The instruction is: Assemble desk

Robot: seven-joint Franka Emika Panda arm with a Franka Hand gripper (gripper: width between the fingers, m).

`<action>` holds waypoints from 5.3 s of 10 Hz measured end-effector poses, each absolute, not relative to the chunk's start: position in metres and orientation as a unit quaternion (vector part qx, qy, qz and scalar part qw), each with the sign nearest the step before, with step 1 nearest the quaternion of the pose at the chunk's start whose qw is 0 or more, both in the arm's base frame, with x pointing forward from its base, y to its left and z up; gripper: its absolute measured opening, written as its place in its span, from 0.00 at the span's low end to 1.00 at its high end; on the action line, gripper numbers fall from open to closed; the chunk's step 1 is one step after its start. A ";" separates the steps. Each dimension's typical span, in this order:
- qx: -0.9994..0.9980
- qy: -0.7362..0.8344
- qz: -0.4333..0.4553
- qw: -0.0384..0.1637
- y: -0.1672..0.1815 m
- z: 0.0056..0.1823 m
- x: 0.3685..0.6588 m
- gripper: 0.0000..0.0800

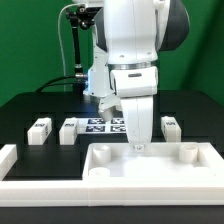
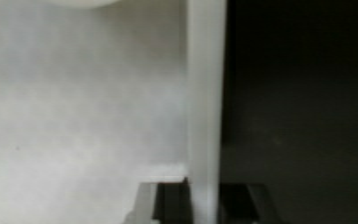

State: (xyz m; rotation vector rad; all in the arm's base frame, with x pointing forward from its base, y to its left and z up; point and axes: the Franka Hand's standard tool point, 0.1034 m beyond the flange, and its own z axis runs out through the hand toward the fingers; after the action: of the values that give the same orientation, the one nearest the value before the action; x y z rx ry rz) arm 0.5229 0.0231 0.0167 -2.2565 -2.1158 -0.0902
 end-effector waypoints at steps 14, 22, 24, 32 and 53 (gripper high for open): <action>-0.727 -0.685 -0.015 0.035 0.021 0.016 0.522 0.81; -0.906 -0.423 -0.024 0.018 0.066 0.068 0.515 0.81; -0.938 -0.345 -0.022 0.024 0.065 0.068 0.515 0.81; -0.993 -0.010 0.110 0.043 0.110 0.052 0.473 0.81; -0.893 -0.005 0.449 0.023 0.117 0.014 0.440 0.66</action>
Offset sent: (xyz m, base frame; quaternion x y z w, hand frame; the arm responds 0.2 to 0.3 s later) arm 0.0000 0.0000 0.0000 0.0000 0.0000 0.0000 1.0000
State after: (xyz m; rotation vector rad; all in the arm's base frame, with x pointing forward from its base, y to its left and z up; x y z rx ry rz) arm 0.4397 0.1172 0.0145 -2.7663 -0.0160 1.3904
